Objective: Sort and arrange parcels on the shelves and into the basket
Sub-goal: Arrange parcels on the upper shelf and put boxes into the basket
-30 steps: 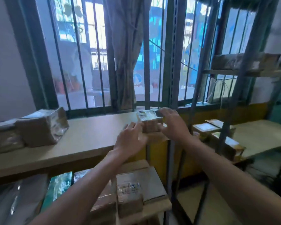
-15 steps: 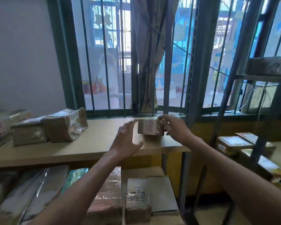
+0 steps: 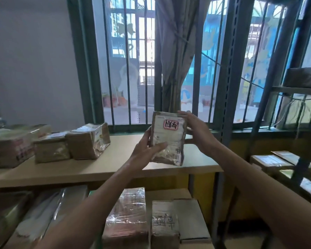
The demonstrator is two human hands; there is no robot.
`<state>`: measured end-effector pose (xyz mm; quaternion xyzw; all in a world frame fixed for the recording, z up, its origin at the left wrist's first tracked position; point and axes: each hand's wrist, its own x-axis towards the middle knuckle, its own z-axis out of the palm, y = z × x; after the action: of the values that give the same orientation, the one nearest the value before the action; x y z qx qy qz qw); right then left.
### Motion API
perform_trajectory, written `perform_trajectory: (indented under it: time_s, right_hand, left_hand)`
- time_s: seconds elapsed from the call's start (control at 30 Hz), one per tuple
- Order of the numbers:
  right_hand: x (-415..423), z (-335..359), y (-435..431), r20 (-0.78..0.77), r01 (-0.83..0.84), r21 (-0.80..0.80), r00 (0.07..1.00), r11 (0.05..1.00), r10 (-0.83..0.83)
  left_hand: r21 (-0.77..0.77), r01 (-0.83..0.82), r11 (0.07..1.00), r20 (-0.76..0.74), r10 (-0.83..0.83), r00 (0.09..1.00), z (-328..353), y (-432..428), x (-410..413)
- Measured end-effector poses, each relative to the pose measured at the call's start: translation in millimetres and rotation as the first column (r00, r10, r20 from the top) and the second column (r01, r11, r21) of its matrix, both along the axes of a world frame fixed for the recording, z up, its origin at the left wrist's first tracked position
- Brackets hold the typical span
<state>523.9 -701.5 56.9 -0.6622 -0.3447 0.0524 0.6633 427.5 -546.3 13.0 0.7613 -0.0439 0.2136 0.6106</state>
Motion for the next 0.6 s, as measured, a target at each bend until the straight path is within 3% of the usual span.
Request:
perform_trajectory:
  time_s: [0.1, 0.17, 0.23, 0.3, 0.43, 0.53, 0.6]
  right_hand:
    - [-6, -9, -8, -0.038, 0.003, 0.0, 0.999, 1.0, -0.003]
    - [-10, -15, -23, 0.033, 0.072, -0.069, 0.997, 0.995, -0.069]
    - [-13, -18, -48, 0.17, 0.169, -0.185, 0.976, 0.968, -0.138]
    - [-19, -18, -75, 0.198, 0.179, -0.301, 0.972, 0.937, -0.122]
    - [-41, -28, -124, 0.219, 0.264, -0.583, 0.962, 0.768, -0.164]
    - [-56, -62, -165, 0.211, 0.485, -0.476, 0.873, 0.733, -0.44]
    - [-70, -96, -186, 0.103, 0.675, -0.294, 0.727, 0.677, -0.679]
  left_hand:
    - [0.006, 0.085, 0.996, -0.026, -0.085, 0.996, 0, -2, -1]
    - [0.046, 0.165, 0.985, -0.073, -0.161, 0.984, -3, -5, -1]
    - [0.186, 0.243, 0.952, -0.139, -0.219, 0.966, -8, -12, 1]
    - [0.336, 0.315, 0.888, -0.178, -0.269, 0.947, -12, -29, 4]
    - [0.35, 0.488, 0.799, -0.249, -0.423, 0.871, -31, -73, 21]
    - [0.254, 0.224, 0.941, -0.146, -0.192, 0.97, -68, -107, 25]
    - [0.127, 0.202, 0.971, -0.182, -0.177, 0.967, -101, -136, 17]
